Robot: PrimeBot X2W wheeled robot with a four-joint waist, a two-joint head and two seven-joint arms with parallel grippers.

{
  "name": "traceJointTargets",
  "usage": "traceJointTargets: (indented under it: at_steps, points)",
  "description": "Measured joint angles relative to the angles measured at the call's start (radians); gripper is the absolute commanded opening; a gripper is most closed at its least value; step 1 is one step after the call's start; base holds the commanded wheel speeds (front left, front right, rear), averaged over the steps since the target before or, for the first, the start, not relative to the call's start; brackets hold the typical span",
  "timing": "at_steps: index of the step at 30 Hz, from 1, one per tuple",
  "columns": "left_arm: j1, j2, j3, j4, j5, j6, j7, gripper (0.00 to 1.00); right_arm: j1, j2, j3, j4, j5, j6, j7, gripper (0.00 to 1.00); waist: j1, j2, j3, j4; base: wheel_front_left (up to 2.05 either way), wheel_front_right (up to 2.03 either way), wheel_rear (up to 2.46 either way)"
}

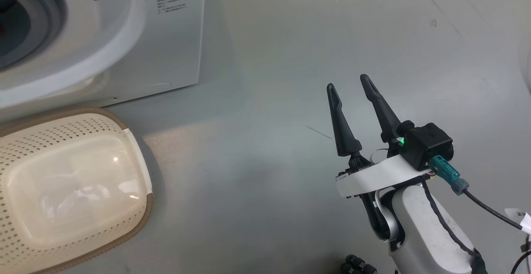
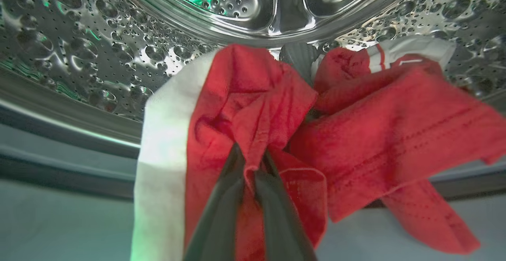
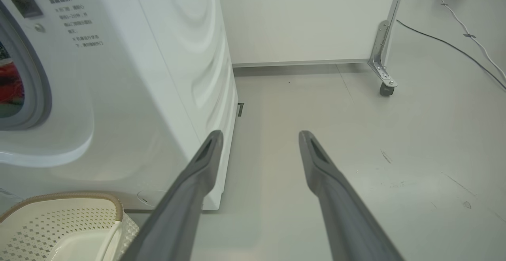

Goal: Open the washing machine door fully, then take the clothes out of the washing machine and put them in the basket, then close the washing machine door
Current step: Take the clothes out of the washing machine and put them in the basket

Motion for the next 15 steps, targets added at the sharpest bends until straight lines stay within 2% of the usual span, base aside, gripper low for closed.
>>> traceJointTargets:
  at_steps: [15]
  points:
    - [0.110, -0.112, -0.014, 0.049, -0.035, -0.066, -0.189, 0.00, 0.008, -0.001, -0.066, 0.054, -0.033, 0.012, 0.000, 1.00, 0.0000, 0.0000, -0.130, 0.080, 0.00, 0.00, 0.00]
